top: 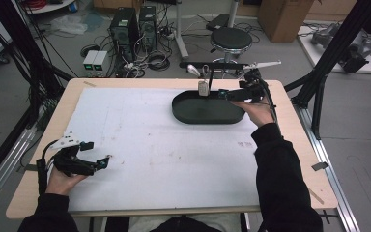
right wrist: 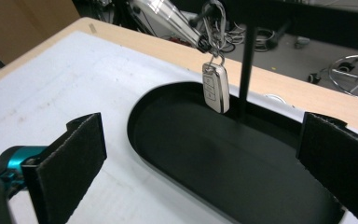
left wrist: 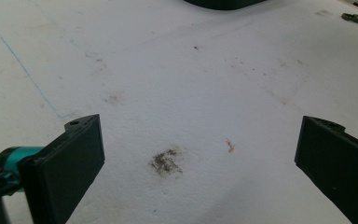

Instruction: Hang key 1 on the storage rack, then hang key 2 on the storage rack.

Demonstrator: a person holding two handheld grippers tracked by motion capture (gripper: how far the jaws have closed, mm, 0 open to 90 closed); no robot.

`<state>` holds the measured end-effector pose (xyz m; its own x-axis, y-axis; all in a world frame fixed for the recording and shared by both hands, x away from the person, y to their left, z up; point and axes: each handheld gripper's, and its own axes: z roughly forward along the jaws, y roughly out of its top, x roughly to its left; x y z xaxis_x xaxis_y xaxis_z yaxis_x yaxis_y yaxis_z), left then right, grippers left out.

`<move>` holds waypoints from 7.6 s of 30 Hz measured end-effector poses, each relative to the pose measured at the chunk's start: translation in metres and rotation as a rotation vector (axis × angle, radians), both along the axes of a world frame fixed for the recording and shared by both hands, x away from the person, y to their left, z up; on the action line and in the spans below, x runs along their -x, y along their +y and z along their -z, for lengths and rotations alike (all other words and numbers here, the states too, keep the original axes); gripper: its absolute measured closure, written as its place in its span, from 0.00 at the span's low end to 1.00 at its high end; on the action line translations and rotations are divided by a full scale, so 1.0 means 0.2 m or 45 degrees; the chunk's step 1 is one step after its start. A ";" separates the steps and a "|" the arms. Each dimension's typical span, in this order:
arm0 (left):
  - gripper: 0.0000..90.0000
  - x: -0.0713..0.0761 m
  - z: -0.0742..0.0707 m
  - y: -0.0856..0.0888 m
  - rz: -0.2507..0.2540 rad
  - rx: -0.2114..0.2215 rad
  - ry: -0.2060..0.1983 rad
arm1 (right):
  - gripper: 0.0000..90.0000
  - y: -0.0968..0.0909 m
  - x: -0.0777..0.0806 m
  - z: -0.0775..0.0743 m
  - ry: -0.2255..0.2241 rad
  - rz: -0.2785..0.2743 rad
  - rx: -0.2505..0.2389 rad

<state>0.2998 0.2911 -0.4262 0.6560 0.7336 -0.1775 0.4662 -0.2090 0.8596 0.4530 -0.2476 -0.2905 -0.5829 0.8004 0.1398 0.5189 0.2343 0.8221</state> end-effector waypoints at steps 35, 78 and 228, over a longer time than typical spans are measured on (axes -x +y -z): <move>0.02 0.00 0.00 0.00 -0.001 -0.011 0.004 | 0.01 -0.40 0.25 0.28 0.096 0.118 0.044; 0.02 0.01 0.00 -0.01 -0.004 -0.033 0.018 | 0.01 -0.56 0.52 0.65 0.356 0.101 0.285; 0.02 -0.01 0.01 0.01 0.009 0.024 0.011 | 0.96 -0.06 -0.02 -0.11 0.175 -0.137 0.087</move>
